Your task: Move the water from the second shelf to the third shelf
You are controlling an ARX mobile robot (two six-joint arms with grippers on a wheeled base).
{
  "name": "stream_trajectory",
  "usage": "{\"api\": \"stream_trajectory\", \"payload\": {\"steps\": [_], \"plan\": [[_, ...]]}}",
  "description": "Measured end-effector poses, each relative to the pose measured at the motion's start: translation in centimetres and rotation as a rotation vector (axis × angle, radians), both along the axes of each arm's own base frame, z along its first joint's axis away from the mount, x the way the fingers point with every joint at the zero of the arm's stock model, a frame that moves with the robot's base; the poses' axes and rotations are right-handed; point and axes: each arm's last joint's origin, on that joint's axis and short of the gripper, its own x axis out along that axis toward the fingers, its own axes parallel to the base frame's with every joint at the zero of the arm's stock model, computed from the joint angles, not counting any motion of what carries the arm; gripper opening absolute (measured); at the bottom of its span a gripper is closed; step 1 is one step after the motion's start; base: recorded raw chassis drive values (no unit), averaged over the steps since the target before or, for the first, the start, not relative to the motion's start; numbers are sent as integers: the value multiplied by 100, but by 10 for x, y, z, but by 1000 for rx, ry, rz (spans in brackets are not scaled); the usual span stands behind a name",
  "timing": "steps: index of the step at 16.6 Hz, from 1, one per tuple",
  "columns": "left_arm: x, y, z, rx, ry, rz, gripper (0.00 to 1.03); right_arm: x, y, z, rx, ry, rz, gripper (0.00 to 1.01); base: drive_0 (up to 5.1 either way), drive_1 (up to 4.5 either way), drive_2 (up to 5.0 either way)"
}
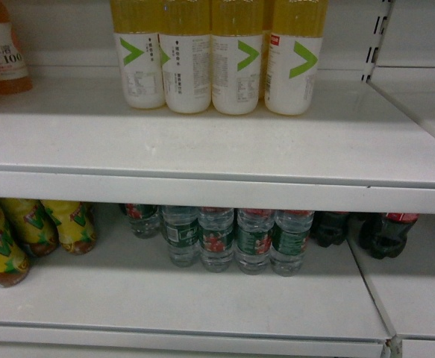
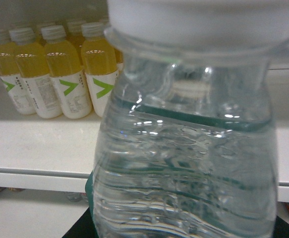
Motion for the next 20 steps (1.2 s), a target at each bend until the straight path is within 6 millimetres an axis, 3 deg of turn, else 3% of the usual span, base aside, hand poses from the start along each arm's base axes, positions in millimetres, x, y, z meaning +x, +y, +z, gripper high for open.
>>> {"api": "stream_trajectory", "payload": {"steps": [13,20], "plan": [[0,0,0,0,2,0,98,0,0,-1,0,5,-2,43,0,0,0],[0,0,0,0,2,0,98,0,0,0,0,3,-1,43,-449,233,233]]}}
